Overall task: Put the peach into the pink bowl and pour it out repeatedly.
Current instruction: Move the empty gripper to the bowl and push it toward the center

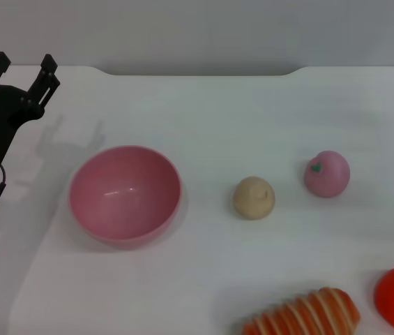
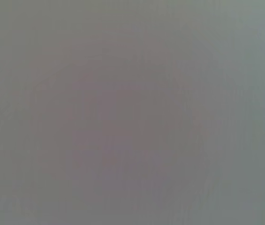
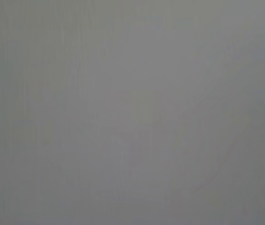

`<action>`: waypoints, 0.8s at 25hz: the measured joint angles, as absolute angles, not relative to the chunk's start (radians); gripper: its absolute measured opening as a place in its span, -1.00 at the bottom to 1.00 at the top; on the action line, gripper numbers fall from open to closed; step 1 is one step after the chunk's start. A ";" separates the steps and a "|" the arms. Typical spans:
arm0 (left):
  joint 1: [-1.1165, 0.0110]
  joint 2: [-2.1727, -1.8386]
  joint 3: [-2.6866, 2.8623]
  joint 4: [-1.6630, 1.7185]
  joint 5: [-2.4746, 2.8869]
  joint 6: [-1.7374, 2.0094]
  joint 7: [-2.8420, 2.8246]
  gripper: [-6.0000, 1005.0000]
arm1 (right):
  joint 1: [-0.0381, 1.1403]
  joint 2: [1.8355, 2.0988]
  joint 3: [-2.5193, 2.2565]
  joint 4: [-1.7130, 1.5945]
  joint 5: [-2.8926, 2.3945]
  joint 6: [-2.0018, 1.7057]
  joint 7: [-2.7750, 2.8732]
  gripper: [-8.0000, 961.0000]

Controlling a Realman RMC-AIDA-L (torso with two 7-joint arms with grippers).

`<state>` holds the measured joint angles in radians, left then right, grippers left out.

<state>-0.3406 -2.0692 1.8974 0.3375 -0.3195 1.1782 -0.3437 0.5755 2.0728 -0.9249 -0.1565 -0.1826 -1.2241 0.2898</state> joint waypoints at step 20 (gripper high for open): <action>-0.327 -2.072 1.875 0.347 -0.377 1.177 -0.351 0.61 | 0.590 2.073 -0.925 -0.158 -0.183 -1.222 0.290 0.17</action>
